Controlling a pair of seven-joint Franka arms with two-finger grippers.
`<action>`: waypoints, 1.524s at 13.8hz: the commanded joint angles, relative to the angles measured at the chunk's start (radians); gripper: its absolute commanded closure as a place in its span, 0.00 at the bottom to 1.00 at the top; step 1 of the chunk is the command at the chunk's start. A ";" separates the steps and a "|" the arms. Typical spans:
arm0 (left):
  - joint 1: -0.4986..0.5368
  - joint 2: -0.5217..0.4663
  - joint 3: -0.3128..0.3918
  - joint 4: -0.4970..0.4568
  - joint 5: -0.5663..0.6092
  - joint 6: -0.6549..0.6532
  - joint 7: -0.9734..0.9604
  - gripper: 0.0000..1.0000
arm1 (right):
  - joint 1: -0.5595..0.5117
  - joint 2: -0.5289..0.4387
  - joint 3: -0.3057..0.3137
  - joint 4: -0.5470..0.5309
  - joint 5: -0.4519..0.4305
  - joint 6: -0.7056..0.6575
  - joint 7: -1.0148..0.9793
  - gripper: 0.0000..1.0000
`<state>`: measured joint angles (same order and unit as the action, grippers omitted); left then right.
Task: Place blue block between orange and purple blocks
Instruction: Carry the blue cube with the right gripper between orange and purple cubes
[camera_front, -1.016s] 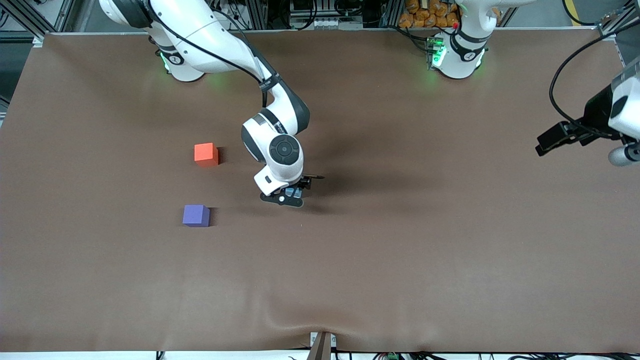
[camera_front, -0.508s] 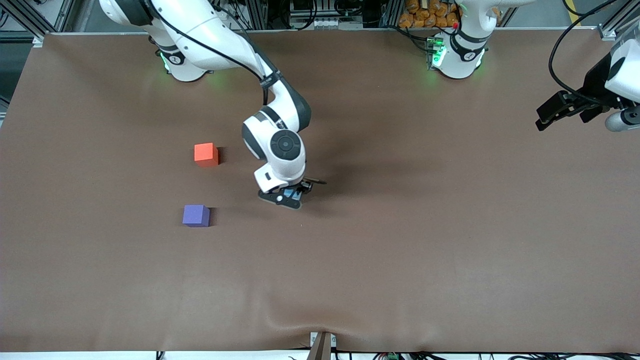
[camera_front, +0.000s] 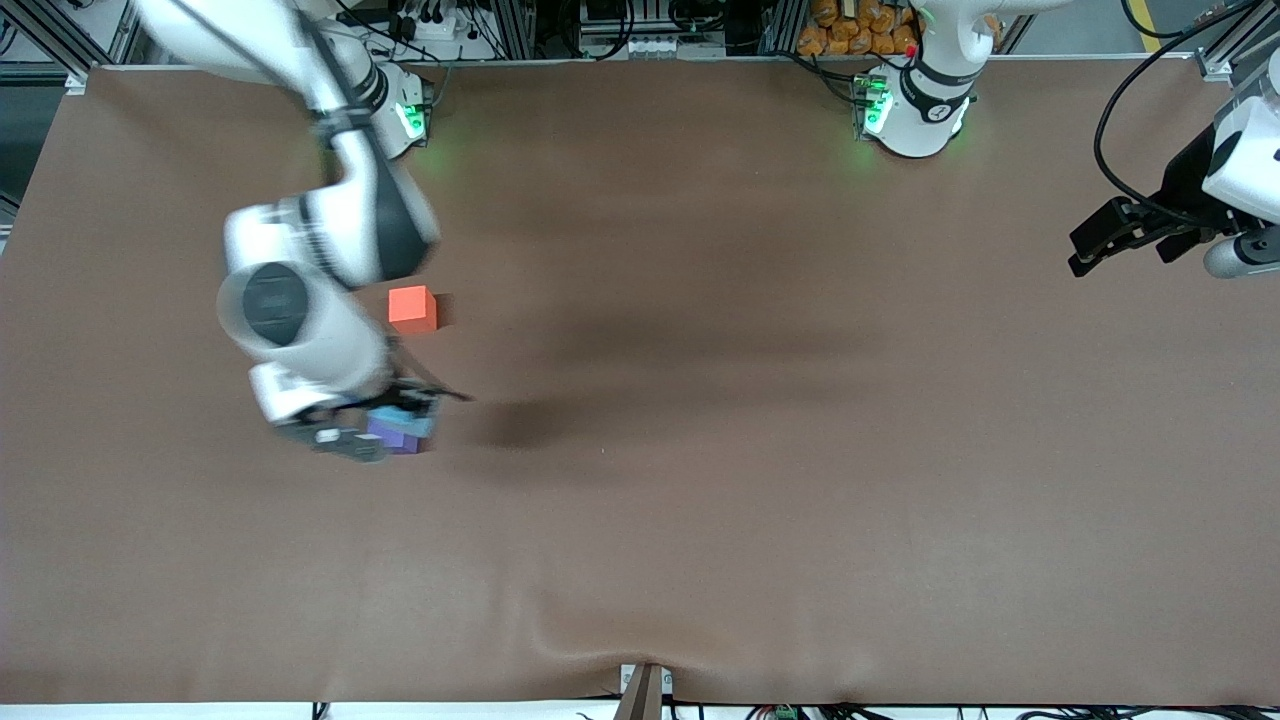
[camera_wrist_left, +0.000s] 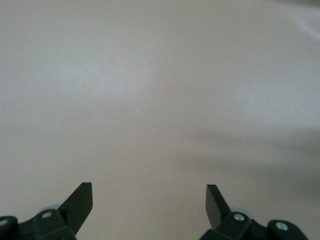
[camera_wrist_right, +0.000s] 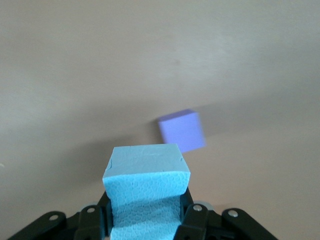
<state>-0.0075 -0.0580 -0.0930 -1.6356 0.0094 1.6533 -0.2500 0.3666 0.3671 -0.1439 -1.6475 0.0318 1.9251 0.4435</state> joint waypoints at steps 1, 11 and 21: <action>0.004 0.000 -0.002 -0.007 -0.009 0.036 0.031 0.00 | -0.061 -0.123 0.023 -0.223 0.031 0.026 -0.234 0.83; 0.006 0.013 -0.004 -0.004 -0.008 0.045 0.034 0.00 | -0.012 -0.171 0.023 -0.569 0.014 0.370 -0.350 0.82; 0.001 0.024 -0.007 -0.003 0.003 0.054 0.034 0.00 | -0.031 -0.010 0.020 -0.566 -0.016 0.575 -0.358 0.75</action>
<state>-0.0081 -0.0336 -0.0972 -1.6388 0.0093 1.6979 -0.2352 0.3511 0.3441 -0.1253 -2.1997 0.0408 2.4441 0.1118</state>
